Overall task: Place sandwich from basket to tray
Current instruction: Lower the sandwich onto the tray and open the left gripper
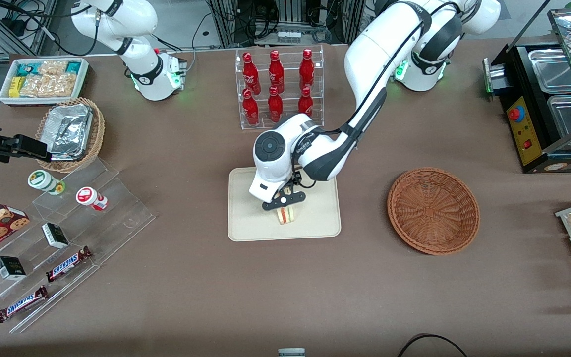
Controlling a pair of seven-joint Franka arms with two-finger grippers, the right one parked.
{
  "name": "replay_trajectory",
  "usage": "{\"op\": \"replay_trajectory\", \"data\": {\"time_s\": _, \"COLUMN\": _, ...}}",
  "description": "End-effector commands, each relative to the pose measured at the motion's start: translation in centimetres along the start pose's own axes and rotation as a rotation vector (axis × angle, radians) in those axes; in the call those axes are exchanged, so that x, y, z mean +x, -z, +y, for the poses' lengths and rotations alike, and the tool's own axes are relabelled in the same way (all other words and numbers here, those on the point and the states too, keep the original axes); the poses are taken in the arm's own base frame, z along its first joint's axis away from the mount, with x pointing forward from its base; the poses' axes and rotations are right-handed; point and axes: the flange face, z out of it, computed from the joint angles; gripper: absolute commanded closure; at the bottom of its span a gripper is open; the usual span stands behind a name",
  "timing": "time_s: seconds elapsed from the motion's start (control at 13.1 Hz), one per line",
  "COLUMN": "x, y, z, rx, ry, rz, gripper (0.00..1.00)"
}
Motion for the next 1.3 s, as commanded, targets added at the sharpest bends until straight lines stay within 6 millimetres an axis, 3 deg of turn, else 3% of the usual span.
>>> {"op": "replay_trajectory", "data": {"time_s": 0.0, "x": -0.2, "y": 2.5, "z": -0.1, "rx": 0.011, "ry": 0.015, "rz": 0.005, "gripper": 0.00}}
{"op": "replay_trajectory", "data": {"time_s": 0.23, "x": 0.0, "y": 5.9, "z": -0.8, "rx": 0.014, "ry": 0.012, "rz": 0.012, "gripper": 0.00}}
{"op": "replay_trajectory", "data": {"time_s": 0.53, "x": 0.5, "y": 8.5, "z": -1.3, "rx": -0.002, "ry": 0.003, "rz": 0.028, "gripper": 0.00}}
{"op": "replay_trajectory", "data": {"time_s": 0.69, "x": 0.3, "y": 11.6, "z": -2.1, "rx": 0.006, "ry": -0.047, "rz": 0.042, "gripper": 0.00}}
{"op": "replay_trajectory", "data": {"time_s": 0.76, "x": 0.2, "y": 13.5, "z": -3.1, "rx": 0.026, "ry": -0.050, "rz": 0.048, "gripper": 0.00}}
{"op": "replay_trajectory", "data": {"time_s": 1.22, "x": 4.3, "y": 15.9, "z": -8.9, "rx": 0.093, "ry": -0.097, "rz": 0.071, "gripper": 0.00}}
